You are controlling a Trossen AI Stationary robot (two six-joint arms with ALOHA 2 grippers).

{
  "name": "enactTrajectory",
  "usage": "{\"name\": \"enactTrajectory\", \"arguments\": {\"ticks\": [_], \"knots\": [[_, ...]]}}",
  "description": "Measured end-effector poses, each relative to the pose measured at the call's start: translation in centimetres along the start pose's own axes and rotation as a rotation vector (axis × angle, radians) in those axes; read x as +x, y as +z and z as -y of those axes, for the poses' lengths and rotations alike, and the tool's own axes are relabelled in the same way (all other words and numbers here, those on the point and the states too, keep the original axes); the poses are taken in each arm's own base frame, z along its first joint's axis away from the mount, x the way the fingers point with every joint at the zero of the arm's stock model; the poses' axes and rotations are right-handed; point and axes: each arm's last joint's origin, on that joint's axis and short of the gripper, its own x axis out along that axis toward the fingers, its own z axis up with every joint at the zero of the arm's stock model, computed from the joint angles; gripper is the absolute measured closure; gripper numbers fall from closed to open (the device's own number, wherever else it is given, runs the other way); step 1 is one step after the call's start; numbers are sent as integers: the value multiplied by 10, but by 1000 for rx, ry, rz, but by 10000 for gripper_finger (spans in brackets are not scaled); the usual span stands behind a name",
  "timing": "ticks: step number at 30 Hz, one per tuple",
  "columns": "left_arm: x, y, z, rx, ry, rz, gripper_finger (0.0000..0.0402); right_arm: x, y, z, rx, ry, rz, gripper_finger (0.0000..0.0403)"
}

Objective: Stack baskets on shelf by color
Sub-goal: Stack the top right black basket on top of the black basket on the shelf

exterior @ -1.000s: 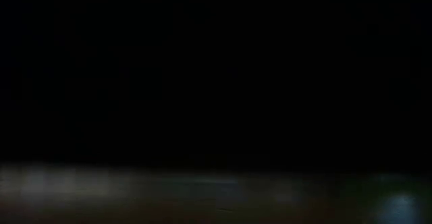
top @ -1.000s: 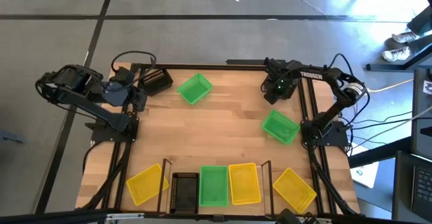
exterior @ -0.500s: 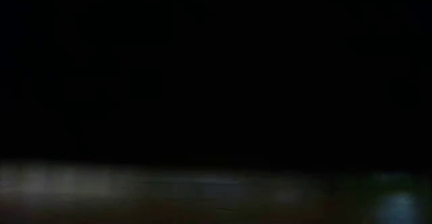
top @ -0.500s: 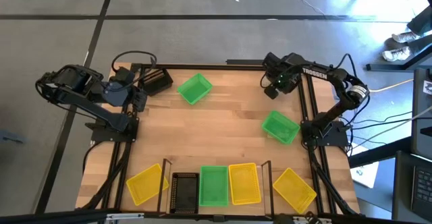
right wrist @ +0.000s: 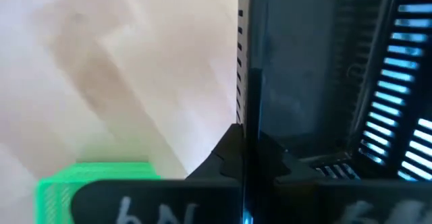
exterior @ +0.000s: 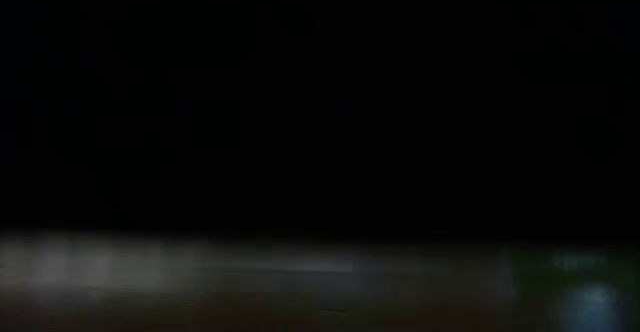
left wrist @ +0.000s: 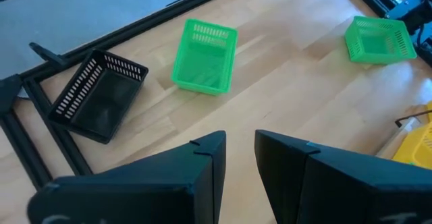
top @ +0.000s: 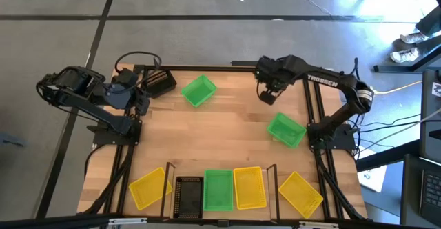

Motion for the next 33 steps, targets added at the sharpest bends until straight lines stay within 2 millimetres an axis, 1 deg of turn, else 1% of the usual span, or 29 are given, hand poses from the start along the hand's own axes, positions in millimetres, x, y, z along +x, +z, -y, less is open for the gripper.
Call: {"name": "enactTrajectory", "arguments": {"ticks": [3, 6, 9, 12, 16, 22, 26, 30, 33], "knots": [[0, 0, 0, 19, 0, 0, 331, -19, 4, -24, -169, 17, 83, 403], [0, 0, 0, 21, 1, 1, 331, -33, 5, -50, -363, 38, 164, 403], [0, 0, 0, 20, 0, 1, 331, -41, 3, -73, -535, 97, 227, 403], [0, 0, 0, 21, 0, 1, 331, -45, 3, -94, -696, 148, 281, 403], [0, 0, 0, 21, 1, 1, 331, -41, 8, -122, -880, 146, 349, 403], [0, 0, 0, 21, 1, 1, 331, -17, 26, -162, -1081, 114, 420, 403], [0, 0, 0, 21, 3, 7, 331, -5, 32, -174, -1164, 48, 426, 403], [2, 1, 5, 20, -1, 14, 331, 0, 34, -173, -1174, -67, 388, 403], [6, 2, 9, 63, 27, 40, 331, 0, 35, -170, -1168, -160, 367, 403]]}}
